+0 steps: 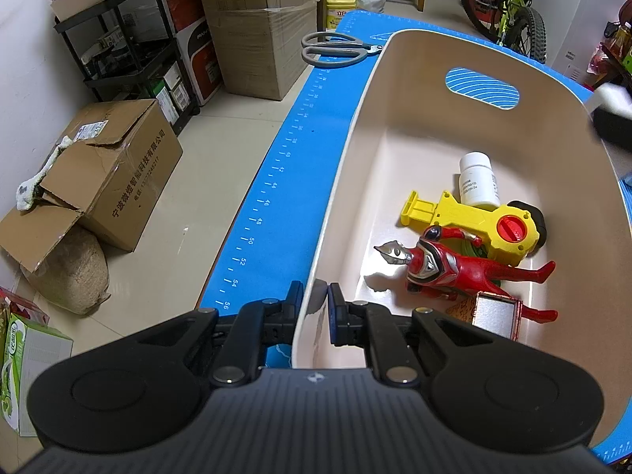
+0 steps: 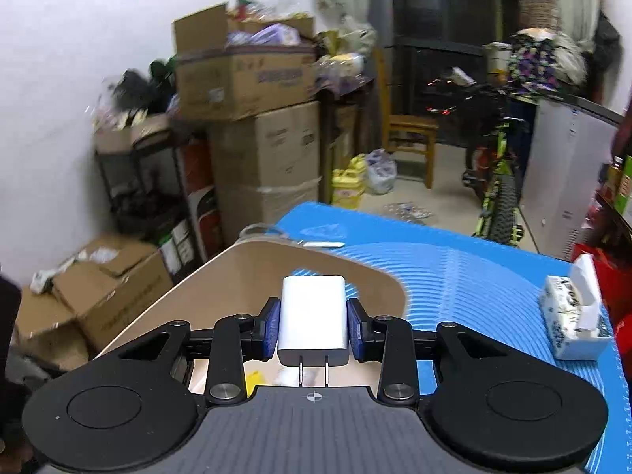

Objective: Organize rigid objects
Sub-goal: 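Carry the white charger into the basket with the right gripper and release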

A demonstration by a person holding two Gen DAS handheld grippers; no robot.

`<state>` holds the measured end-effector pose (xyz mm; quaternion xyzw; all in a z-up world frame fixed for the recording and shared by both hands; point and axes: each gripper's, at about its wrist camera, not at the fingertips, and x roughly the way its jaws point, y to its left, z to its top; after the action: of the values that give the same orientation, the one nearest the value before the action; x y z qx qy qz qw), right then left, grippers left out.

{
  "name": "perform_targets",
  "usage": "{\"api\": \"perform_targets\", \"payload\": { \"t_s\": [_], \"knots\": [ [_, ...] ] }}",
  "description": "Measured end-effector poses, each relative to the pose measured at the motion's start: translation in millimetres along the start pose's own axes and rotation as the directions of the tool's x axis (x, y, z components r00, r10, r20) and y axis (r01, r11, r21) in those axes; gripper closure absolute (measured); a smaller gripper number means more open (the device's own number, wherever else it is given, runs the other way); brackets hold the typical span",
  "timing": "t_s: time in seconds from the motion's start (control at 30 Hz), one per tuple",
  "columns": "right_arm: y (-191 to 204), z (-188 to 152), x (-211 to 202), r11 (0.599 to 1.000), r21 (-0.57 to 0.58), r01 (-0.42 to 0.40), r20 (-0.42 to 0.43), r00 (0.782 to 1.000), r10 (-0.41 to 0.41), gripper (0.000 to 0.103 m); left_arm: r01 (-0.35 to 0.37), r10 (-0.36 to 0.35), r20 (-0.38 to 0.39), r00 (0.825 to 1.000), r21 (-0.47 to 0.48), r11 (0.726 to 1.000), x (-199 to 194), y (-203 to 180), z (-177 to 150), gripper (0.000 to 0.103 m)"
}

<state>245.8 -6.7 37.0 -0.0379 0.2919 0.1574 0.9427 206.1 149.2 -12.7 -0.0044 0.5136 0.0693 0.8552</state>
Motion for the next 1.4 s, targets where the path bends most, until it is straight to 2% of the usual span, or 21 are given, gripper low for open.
{"api": "perform_targets", "payload": {
  "t_s": [0.23, 0.5, 0.6, 0.7, 0.77, 0.9, 1.07, 1.1, 1.13, 1.17, 1.2, 1.27, 1.4],
  "knots": [
    [28.2, -14.9, 30.0, 0.999, -0.053, -0.003, -0.16, 0.987, -0.006, 0.061, -0.001, 0.001, 0.001, 1.0, 0.002, 1.0, -0.2, -0.4, -0.4, 0.088],
    [35.8, -37.5, 51.4, 0.995, -0.094, -0.017, -0.336, 0.942, -0.016, 0.06, -0.002, 0.002, 0.003, 1.0, 0.004, 1.0, -0.8, -1.5, -0.5, 0.088],
    [42.4, -39.3, 53.4, 0.99, -0.137, -0.024, -0.351, 0.936, -0.026, 0.06, -0.004, 0.004, 0.004, 1.0, 0.006, 1.0, -1.2, -1.6, -0.6, 0.088],
    [39.9, -37.0, 54.3, 0.994, -0.1, -0.034, -0.355, 0.935, -0.004, 0.06, -0.001, 0.001, 0.003, 1.0, 0.002, 1.0, -1.2, -1.7, -0.7, 0.088],
    [35.1, -36.3, 48.5, 0.996, -0.082, -0.034, -0.322, 0.947, 0.006, 0.052, -0.002, 0.002, 0.003, 1.0, 0.002, 1.0, -1.4, -1.4, -0.6, 0.088],
    [30.6, -29.6, 37.0, 0.996, -0.081, -0.026, -0.272, 0.962, 0.003, 0.043, 0.002, -0.002, 0.008, 1.0, -0.008, 1.0, -3.1, 0.4, 0.3, 0.088],
    [22.1, -19.2, 9.5, 0.999, -0.044, -0.006, -0.187, 0.982, -0.002, 0.026, -0.006, 0.007, 0.029, 1.0, -0.014, 1.0, -10.4, 0.4, 0.5, 0.086],
    [19.5, -17.3, 4.2, 0.999, -0.033, -0.001, -0.175, 0.985, -0.005, 0.025, -0.01, 0.01, 0.034, 0.999, -0.014, 1.0, -12.6, -0.5, 0.5, 0.084],
    [16.8, -15.9, -0.9, 1.0, -0.02, 0.003, -0.164, 0.986, -0.006, 0.022, -0.01, 0.011, 0.038, 0.999, -0.014, 1.0, -14.9, -1.1, 0.7, 0.077],
    [13.4, -14.5, -7.7, 1.0, -0.003, 0.007, -0.153, 0.988, -0.008, 0.019, -0.007, 0.008, 0.048, 0.999, -0.016, 1.0, -18.4, -1.8, 1.0, 0.054],
    [10.2, -13.1, -12.8, 1.0, 0.009, 0.011, -0.145, 0.989, -0.01, 0.018, -0.005, 0.006, 0.065, 0.998, -0.017, 1.0, -22.4, -3.0, 0.8, 0.038],
    [4.0, -10.9, -24.5, 0.999, 0.033, 0.023, -0.129, 0.991, -0.019, 0.012, -0.011, 0.012, 0.102, 0.995, -0.014, 1.0, -33.4, -7.2, 0.7, 0.034],
    [-6.2, -8.3, -46.2, 0.997, 0.061, 0.049, -0.108, 0.993, -0.042, 0.01, -0.006, 0.005, 0.134, 0.991, 0.002, 1.0, -51.9, -17.0, -0.6, 0.034]
  ]
}}
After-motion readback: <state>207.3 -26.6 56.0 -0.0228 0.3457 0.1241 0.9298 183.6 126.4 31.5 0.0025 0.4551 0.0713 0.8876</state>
